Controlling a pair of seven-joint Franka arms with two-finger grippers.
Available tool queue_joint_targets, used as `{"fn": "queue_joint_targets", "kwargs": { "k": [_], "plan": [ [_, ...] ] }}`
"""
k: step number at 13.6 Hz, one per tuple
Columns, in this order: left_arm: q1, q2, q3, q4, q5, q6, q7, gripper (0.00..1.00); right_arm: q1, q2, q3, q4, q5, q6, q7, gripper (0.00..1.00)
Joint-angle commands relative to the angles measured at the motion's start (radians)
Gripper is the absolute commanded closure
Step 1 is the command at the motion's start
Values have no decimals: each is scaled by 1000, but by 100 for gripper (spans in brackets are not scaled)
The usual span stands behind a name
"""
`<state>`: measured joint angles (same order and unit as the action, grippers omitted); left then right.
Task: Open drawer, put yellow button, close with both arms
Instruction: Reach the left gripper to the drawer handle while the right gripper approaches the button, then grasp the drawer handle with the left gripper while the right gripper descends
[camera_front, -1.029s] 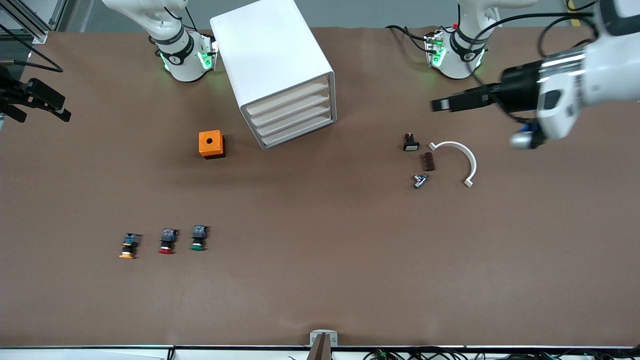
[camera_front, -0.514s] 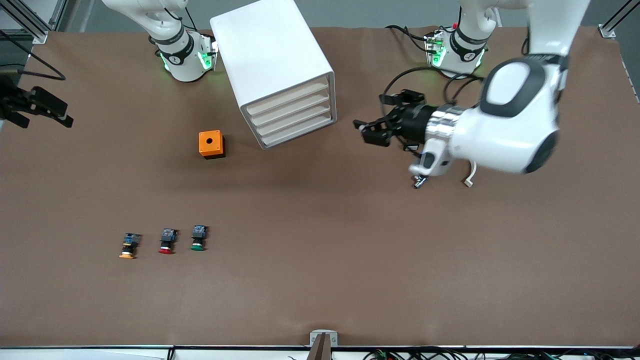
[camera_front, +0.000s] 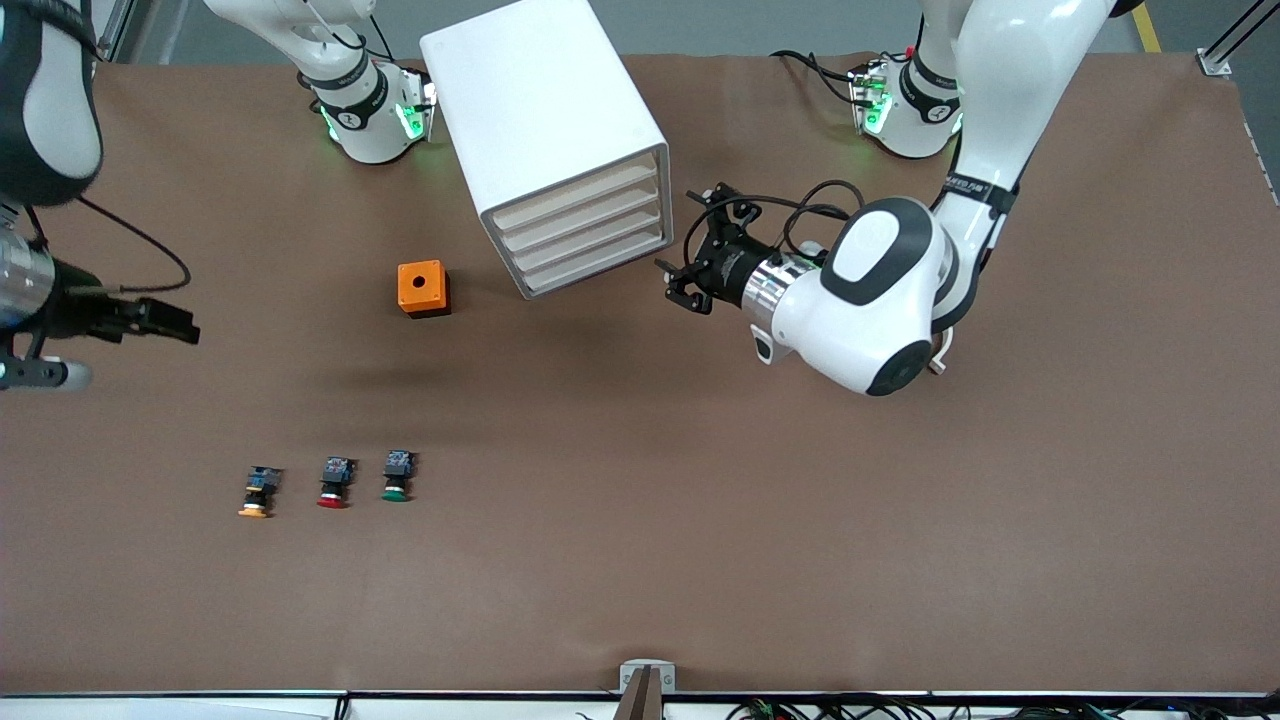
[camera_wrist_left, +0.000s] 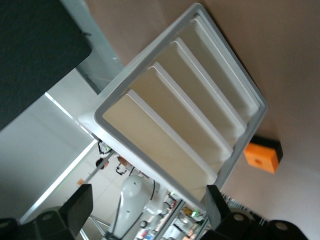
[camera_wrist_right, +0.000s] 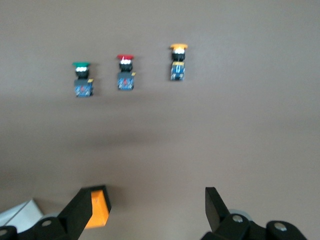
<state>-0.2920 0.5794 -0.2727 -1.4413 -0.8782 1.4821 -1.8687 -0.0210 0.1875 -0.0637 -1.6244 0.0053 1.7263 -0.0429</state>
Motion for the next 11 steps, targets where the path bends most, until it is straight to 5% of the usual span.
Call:
{"fn": "queue_joint_targets", "kwargs": {
  "k": [1,4,7,11],
  "plan": [
    [-15,72,-5,32,-16,-16,-215,1,-14,68,9,35,-22,28,6,0],
    [-32,149,-8,32,-50,-43,-384,5,-45,170,10,-29,-18,232,8,0],
    [-81,201,-8,30,-65,-92,-467,29,-51,222,10,-115,-16,436,8,0],
    [-124,217,-8,21,-107,-108,-471,46,-70,337,12,-115,-4,581,9,0]
  ]
}}
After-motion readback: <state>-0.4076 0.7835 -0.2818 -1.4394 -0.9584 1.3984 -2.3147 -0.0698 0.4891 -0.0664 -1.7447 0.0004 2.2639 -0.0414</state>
